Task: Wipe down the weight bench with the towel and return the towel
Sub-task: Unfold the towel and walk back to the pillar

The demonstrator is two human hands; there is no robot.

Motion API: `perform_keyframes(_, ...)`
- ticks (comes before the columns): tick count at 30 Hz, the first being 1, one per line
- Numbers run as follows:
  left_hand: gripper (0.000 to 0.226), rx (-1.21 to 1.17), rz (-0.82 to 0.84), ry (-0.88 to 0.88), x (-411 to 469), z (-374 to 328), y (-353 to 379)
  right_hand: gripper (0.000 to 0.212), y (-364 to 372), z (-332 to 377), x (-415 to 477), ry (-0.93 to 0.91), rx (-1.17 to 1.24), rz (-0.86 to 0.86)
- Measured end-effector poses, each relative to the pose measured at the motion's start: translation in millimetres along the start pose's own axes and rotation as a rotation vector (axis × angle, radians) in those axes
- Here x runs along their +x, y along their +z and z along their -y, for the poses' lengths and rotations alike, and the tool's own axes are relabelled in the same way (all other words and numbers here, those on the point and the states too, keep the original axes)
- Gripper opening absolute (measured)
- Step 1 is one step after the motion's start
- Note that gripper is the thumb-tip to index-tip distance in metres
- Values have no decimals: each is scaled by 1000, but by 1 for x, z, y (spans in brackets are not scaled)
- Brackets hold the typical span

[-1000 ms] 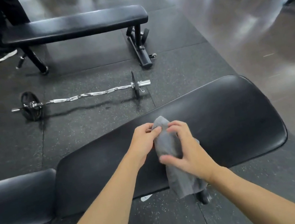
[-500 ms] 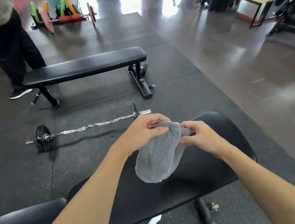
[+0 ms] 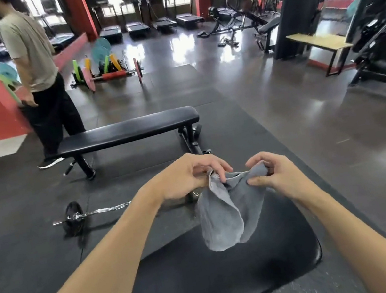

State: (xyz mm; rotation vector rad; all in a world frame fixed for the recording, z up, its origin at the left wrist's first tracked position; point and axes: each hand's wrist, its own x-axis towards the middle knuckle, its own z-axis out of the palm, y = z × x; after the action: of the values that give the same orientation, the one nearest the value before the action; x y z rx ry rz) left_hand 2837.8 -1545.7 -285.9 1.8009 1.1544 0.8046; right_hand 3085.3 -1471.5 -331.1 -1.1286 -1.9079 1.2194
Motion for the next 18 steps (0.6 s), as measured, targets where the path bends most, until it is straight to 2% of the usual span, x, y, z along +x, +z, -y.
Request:
perform_keyframes(2, 17, -5, 30, 16, 10, -20, -1, 43, -18, 9, -2, 14, 111, 5)
perform_keyframes(4, 28, -25, 36, 0, 21, -34, -4, 44, -37, 15, -3, 22, 191, -14)
perform_keyframes(7, 40, -58, 40, -22, 36, -48, -6, 40, -57, 19, -5, 14, 59, -48)
perform_keyframes(10, 48, -58, -4, -9, 55, -59, 1, 39, -65, 32, -11, -122, -149, -252)
perform_keyframes(12, 50, -67, -45, 3, 69, -66, 9, 28, -66, 54, -21, -280, -117, -364)
perform_keyframes(15, 48, -108, -120, 33, 87, -78, 19, 13, -64, 86, -31, -371, 67, -208)
perform_keyframes(18, 43, -178, -163, 58, 100, -89, 22, 24, -72, 96, -30, -388, 72, -198)
